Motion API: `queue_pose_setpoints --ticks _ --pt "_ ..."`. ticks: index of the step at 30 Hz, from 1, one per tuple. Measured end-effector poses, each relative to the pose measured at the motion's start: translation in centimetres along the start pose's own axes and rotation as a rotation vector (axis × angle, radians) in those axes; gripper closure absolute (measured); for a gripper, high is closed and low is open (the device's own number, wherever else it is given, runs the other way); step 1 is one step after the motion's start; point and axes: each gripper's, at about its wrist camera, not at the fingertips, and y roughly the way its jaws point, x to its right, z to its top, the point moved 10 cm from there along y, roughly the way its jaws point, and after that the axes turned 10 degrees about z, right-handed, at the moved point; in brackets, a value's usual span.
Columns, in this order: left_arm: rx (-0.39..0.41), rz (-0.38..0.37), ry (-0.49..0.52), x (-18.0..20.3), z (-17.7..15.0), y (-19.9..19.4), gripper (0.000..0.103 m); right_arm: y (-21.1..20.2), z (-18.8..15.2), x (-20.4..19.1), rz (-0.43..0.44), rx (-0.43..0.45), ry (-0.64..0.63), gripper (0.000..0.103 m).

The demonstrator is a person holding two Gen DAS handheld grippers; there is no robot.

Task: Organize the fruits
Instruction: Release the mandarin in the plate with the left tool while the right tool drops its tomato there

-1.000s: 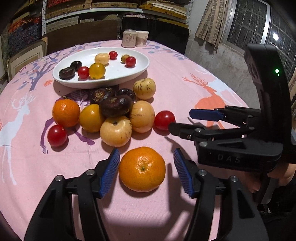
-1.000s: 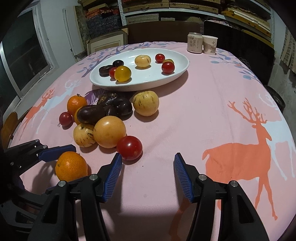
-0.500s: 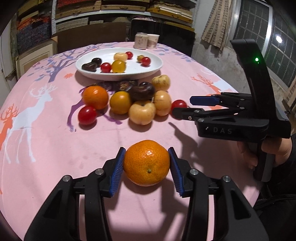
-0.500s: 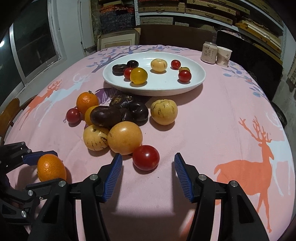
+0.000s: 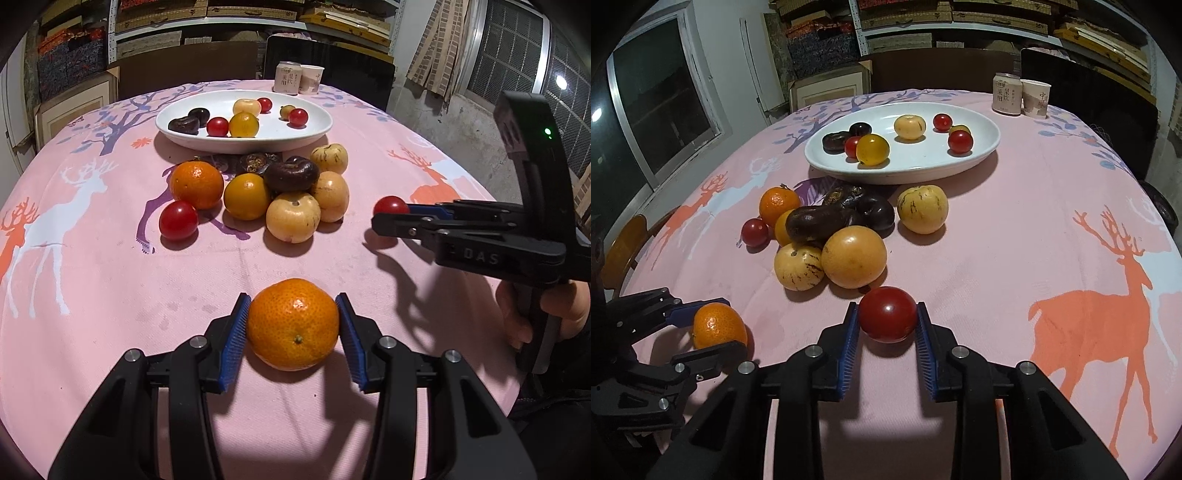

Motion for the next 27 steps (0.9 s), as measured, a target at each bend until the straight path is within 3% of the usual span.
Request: queue_pose_setpoints --ticks 15,22,27 --pt "0.014 0.027 -0.014 -0.3 0.2 -0.7 0.057 -2.2 -1.7 1.0 0.005 0.026 0.041 0.072" --pt "0.036 0.024 -0.005 0.1 1.4 -1.7 0.057 -3.8 -0.3 1.1 0.010 0.057 0.031 0.072" --pt "0.092 0.021 0.000 -0.2 5.1 -3.0 0.057 -5.1 2.8 1.5 0.008 0.092 0.012 0.072"
